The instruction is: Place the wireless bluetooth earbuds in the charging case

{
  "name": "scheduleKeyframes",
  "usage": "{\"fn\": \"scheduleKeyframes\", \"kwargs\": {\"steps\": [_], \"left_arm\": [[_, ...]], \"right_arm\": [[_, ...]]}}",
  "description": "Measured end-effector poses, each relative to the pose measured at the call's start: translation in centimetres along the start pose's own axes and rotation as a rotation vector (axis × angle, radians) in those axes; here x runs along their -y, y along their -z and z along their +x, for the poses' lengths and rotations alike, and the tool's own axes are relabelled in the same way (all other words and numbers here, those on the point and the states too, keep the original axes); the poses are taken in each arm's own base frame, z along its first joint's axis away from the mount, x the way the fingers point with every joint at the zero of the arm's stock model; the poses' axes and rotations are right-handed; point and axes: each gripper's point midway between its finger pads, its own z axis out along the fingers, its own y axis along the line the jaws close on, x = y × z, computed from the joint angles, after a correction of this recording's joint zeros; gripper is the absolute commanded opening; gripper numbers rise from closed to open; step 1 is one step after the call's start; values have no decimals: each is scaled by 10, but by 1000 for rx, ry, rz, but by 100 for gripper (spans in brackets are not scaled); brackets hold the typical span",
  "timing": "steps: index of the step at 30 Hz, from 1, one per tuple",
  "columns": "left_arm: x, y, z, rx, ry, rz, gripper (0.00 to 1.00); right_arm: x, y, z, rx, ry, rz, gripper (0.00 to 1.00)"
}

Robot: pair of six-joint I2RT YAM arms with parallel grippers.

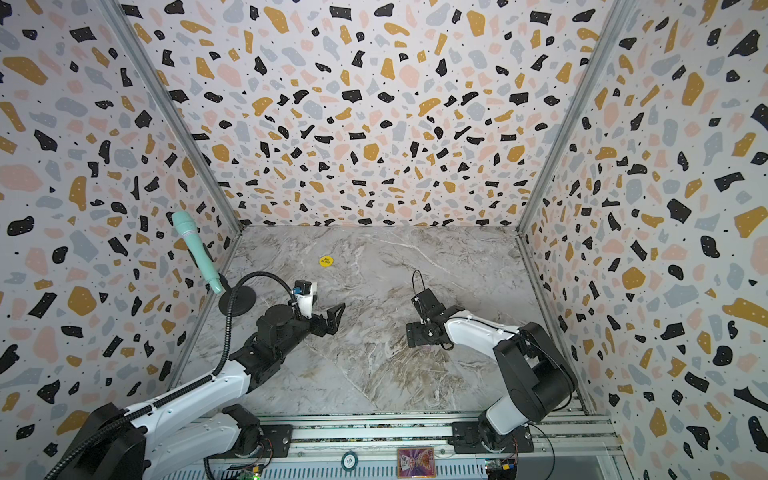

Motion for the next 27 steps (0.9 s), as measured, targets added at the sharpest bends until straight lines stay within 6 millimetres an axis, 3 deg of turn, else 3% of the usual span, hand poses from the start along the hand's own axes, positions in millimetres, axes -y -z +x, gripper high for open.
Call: {"fn": "scheduleKeyframes", "kwargs": {"steps": [5,9,13,19,23,27], "left_arm": [[-17,9,-16,58,-27,-104,100],[-34,17,-26,97,-66,-208,100],[-52,27,-36,141,-108,-308,100],[-86,45,-43,187,-154,-459,100],[-116,55,-48,208,-151,-569,100],[-144,66,-33,205,-152,-651,100]], "right_arm": [[-1,24,-15,57,5,-7,99],[6,54,-50,184,0,-17,99],[31,76,-84,322,-2,44,99],[83,93,-122,512,-30,183,99],[124,89,-126,602,-54,264,99],[146,73,-110,650,-44,303,99]]}}
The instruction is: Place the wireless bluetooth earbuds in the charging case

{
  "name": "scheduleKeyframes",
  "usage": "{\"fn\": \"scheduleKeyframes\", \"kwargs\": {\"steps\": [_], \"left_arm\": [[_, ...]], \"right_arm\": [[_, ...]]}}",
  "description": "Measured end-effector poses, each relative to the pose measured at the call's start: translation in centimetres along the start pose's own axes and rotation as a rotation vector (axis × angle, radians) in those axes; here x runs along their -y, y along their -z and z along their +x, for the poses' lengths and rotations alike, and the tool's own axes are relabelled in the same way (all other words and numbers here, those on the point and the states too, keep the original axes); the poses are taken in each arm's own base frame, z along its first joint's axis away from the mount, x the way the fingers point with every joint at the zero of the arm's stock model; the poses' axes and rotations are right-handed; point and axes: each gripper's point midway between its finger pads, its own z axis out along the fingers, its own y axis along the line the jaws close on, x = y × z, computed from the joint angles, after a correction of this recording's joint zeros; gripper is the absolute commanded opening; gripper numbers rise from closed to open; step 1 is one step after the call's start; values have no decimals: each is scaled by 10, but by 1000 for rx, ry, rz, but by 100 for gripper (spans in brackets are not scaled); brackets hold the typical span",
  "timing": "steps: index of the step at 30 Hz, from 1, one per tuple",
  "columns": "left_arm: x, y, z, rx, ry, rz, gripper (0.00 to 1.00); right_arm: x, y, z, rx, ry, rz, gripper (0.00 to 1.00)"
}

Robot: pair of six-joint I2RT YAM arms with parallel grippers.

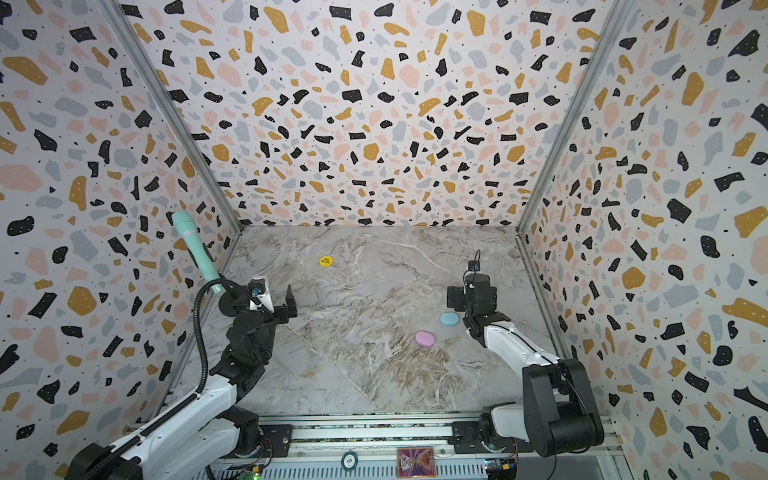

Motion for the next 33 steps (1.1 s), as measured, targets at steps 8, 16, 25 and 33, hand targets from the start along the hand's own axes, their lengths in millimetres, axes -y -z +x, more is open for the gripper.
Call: {"fn": "scheduleKeyframes", "kwargs": {"steps": [8,16,25,33], "left_arm": [[-14,-2,37,-29,-52,-45,100],[-10,-12,50,-13,-50,-42,100],[-18,-12,86,-46,-57,-79,100],[-24,-18,77,-17,-20,-115,100]], "right_arm": [[-1,4,23,152,59,-36,99],[-4,19,12,331,86,-68,99],[3,19,20,393,72,-46,99],[11,14,9,412,40,-10,99]]}}
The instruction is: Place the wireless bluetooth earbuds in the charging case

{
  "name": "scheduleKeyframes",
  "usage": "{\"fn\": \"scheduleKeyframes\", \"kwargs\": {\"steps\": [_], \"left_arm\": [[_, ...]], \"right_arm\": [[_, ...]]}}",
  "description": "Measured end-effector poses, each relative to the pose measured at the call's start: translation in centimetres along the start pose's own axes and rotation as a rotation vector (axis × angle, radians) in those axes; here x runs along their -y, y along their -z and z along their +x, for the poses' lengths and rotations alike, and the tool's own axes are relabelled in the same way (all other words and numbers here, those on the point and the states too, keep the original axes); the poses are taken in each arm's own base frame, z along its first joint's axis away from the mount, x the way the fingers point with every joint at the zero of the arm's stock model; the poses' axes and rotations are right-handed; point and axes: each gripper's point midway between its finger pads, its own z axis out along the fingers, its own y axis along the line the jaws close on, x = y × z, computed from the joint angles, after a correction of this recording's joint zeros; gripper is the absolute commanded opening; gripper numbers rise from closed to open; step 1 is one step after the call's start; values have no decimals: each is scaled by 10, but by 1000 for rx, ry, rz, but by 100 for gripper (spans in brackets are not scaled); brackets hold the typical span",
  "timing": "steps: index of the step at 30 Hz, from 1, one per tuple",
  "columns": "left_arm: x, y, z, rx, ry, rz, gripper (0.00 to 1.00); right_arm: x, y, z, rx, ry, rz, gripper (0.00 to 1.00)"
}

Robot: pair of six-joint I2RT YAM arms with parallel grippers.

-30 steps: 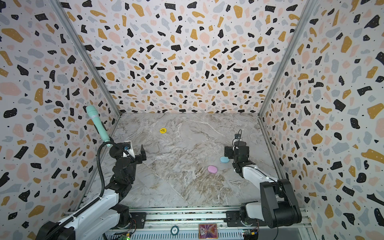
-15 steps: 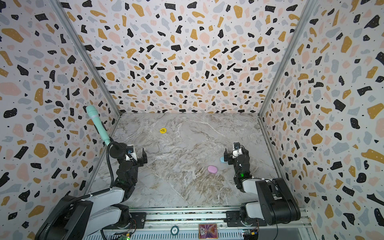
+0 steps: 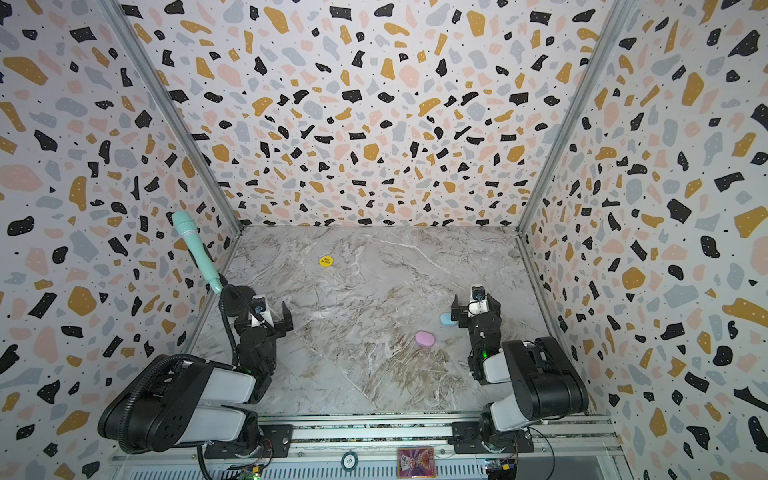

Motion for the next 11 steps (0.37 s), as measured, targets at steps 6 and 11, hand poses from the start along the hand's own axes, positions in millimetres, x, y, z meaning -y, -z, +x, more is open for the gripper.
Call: {"fn": "scheduleKeyframes", "kwargs": {"steps": [6,11], "left_arm": [[-3,-9,-9,9,26,-17,100],[-4,-10,-4,-8,31,-15,100]], "right_arm": [[1,0,0,-1,-5,2,99],[0,0,1,-2,-7,2,99]]}}
